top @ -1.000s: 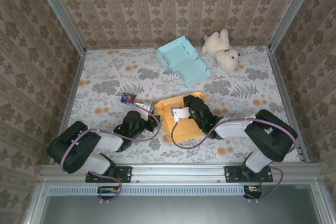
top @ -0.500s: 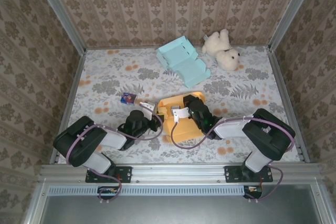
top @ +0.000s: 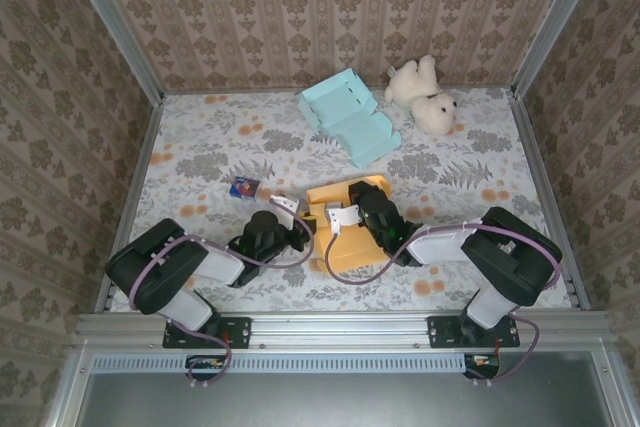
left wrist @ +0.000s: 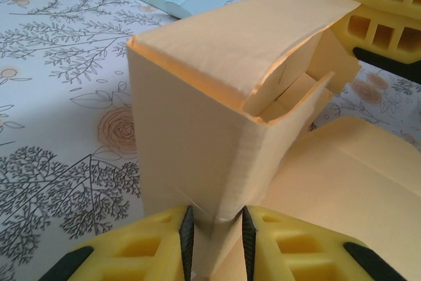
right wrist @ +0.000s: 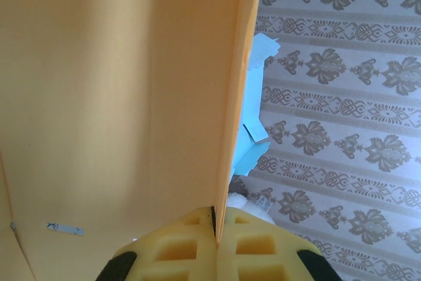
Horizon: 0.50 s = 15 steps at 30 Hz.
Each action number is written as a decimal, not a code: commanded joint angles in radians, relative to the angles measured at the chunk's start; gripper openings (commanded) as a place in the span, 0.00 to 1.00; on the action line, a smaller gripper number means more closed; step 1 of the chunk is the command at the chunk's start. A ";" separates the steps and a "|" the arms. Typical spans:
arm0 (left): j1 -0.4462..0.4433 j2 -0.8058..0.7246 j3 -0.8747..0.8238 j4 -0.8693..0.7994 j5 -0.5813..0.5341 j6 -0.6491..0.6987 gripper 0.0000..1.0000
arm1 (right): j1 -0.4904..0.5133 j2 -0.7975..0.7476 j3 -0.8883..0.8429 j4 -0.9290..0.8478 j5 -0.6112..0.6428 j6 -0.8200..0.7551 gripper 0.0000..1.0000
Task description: Fold the paper box
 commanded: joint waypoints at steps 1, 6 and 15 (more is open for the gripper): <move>-0.016 0.038 0.031 0.109 0.011 -0.035 0.28 | 0.017 0.028 -0.015 -0.067 -0.006 -0.017 0.00; -0.026 0.095 0.053 0.160 0.001 -0.056 0.28 | 0.019 0.034 -0.015 -0.069 -0.005 -0.015 0.00; -0.029 0.131 0.071 0.187 -0.102 -0.061 0.33 | 0.019 0.038 -0.012 -0.079 -0.009 -0.012 0.00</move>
